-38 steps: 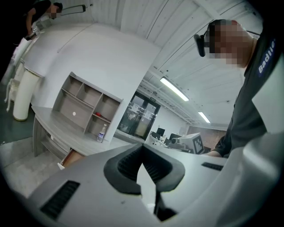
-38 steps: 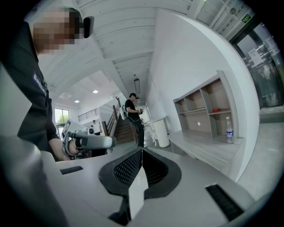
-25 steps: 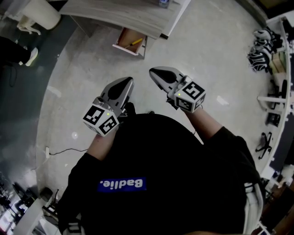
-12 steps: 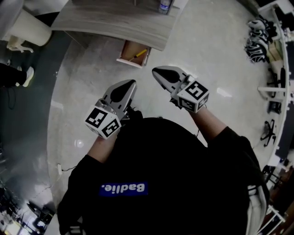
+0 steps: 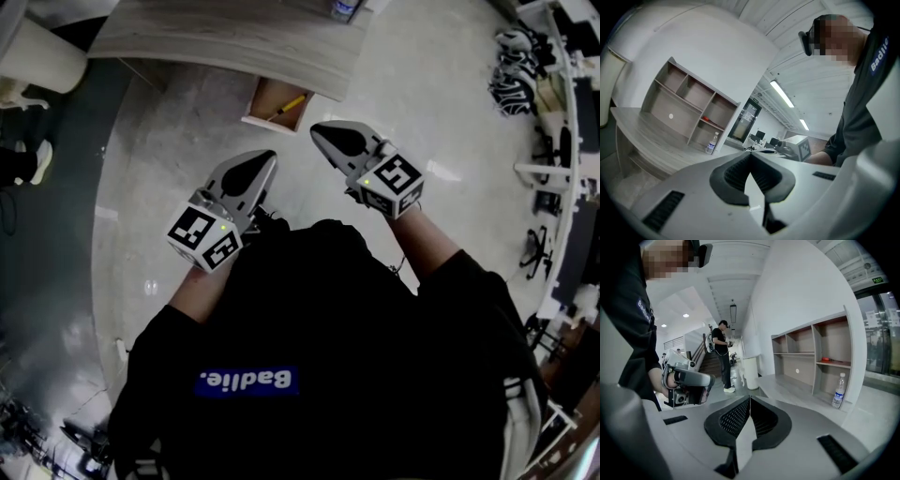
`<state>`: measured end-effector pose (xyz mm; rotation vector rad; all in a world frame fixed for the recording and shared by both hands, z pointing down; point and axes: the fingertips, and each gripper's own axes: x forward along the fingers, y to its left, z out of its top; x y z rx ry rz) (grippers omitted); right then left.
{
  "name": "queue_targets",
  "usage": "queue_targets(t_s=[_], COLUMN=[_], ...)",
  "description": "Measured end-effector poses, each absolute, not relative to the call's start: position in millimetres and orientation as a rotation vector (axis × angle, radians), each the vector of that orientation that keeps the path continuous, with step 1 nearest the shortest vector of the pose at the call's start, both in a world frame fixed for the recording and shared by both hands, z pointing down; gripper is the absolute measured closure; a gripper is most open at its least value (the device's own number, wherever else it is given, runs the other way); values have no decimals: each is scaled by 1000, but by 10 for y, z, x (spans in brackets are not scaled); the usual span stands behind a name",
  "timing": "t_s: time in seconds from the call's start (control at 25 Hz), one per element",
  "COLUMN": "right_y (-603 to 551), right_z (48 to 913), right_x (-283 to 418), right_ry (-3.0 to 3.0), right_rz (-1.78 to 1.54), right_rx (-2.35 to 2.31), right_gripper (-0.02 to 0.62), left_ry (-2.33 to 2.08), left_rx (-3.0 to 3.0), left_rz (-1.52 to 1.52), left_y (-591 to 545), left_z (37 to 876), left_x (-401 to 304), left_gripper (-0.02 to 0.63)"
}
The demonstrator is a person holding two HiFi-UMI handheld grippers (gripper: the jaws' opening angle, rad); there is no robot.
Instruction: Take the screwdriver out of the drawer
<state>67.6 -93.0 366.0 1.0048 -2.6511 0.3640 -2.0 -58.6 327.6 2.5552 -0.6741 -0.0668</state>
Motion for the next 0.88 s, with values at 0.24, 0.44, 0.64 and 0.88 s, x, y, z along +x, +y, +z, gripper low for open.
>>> queue_targets(t_s=[0.24, 0.44, 0.64, 0.88], right_y=[-1020, -1115, -1275, -1489], right_z=[3751, 3889, 4187, 4683], right_x=[527, 596, 578, 661], right_ry=[-2618, -2584, -2532, -2457], right_rz=[316, 267, 236, 205], right_rx=[956, 863, 767, 629], right_gripper=[563, 563, 563, 563], left_ry=[-694, -787, -891, -1030], left_rx=[2535, 2514, 2474, 2407], left_rz=[-79, -87, -90, -100], left_y=[-653, -741, -869, -1051], left_z=[3360, 3353, 3421, 3559], left_x=[-85, -54, -121, -86], left_gripper=[604, 604, 604, 604])
